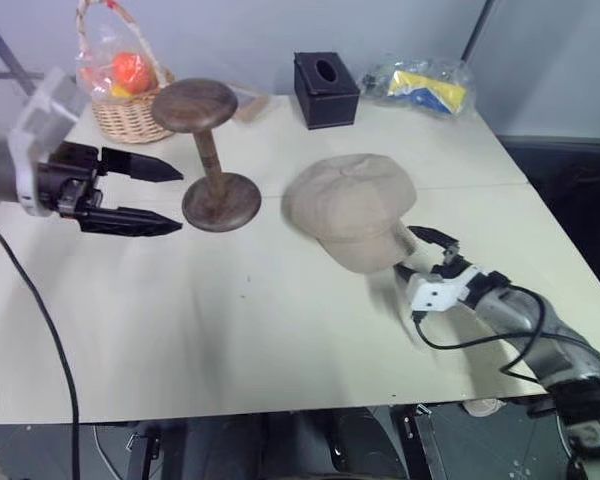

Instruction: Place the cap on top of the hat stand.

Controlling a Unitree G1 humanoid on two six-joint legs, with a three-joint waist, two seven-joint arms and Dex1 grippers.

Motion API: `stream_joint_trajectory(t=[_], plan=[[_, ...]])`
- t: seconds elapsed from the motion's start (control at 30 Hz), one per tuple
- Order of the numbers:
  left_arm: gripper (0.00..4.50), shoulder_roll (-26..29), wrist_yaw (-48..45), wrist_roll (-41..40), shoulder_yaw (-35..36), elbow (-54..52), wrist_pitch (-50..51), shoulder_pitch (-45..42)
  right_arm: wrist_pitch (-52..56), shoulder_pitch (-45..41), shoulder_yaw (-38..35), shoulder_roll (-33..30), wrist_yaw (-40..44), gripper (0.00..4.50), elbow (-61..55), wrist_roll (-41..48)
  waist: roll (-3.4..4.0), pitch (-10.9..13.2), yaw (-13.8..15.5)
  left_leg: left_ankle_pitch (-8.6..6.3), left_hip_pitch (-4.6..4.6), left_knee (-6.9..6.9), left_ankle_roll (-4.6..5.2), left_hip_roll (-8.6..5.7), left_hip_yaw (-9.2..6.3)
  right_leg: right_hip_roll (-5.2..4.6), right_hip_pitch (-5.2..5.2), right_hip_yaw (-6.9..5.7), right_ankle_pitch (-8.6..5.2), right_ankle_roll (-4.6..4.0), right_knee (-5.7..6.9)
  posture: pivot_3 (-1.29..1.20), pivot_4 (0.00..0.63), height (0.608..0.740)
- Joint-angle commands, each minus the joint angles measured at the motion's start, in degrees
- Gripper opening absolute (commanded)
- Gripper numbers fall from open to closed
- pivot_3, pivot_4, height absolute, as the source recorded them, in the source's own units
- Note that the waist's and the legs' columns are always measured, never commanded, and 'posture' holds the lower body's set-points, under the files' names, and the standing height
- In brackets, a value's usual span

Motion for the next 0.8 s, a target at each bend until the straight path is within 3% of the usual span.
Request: stream_joint_trajectory(t=[0.03, 0.2, 0.53, 0.6, 0.67, 0.8], plan=[[4.50, 0.2, -0.2, 0.2, 0.9, 0.4, 0.2, -2.7, -1.8, -4.2, 2.7, 1.4, -2.8, 4.45, 2.9, -1.4, -0.01, 0.0, -0.3, 0.00, 0.00, 0.00, 0.00, 0.01, -0.01, 0.00, 0.00, 0.00, 0.00, 0.00, 0.00, 0.00, 0.150, 0.740], [4.50, -0.3, 0.4, 0.1, 1.1, -0.5, 0.6, -2.9, -2.3, -9.0, 6.2, 3.1, -5.8, 4.45, 8.5, -3.1, -0.02, 0.0, -0.7, 0.00, 0.00, -0.01, 0.00, 0.00, -0.03, -0.02, 0.00, 0.00, 0.00, 0.01, 0.01, 0.00, 0.150, 0.740], [4.50, -0.3, 1.0, 0.0, 2.1, -1.3, 0.5, -2.0, -2.9, -8.3, 7.0, 2.2, -7.5, 4.45, 9.3, -2.3, -0.02, 0.0, -0.7, 0.00, 0.00, 0.01, 0.00, 0.00, -0.06, -0.02, 0.01, 0.00, 0.00, 0.01, 0.05, 0.00, 0.150, 0.740], [4.50, -0.4, 0.9, 0.0, 2.0, -1.2, 0.4, -2.2, -3.0, -8.6, 7.2, 2.3, -7.4, 3.93, 9.5, -2.2, -0.02, 0.0, -0.7, 0.00, 0.00, 0.02, 0.00, 0.00, -0.06, -0.02, 0.01, 0.00, 0.00, 0.01, 0.05, 0.00, 0.150, 0.740], [4.50, -0.6, 0.9, 0.3, 1.9, -1.0, 0.0, -2.3, -2.9, -9.1, 7.7, 2.6, -7.4, 3.15, 9.9, -2.4, -0.02, 0.0, -0.7, 0.00, 0.00, 0.02, 0.00, 0.00, -0.06, -0.02, 0.01, 0.00, 0.00, 0.01, 0.05, 0.00, 0.150, 0.740], [4.50, -1.2, 1.9, 1.5, 1.7, -0.8, -1.6, -2.1, -2.5, -10.1, 8.3, 3.0, -7.6, 1.03, 10.4, -2.1, -0.02, 0.0, -0.7, 0.00, 0.00, 0.02, 0.00, -0.01, -0.06, -0.02, 0.01, 0.00, 0.00, 0.01, 0.05, 0.00, 0.150, 0.740]])
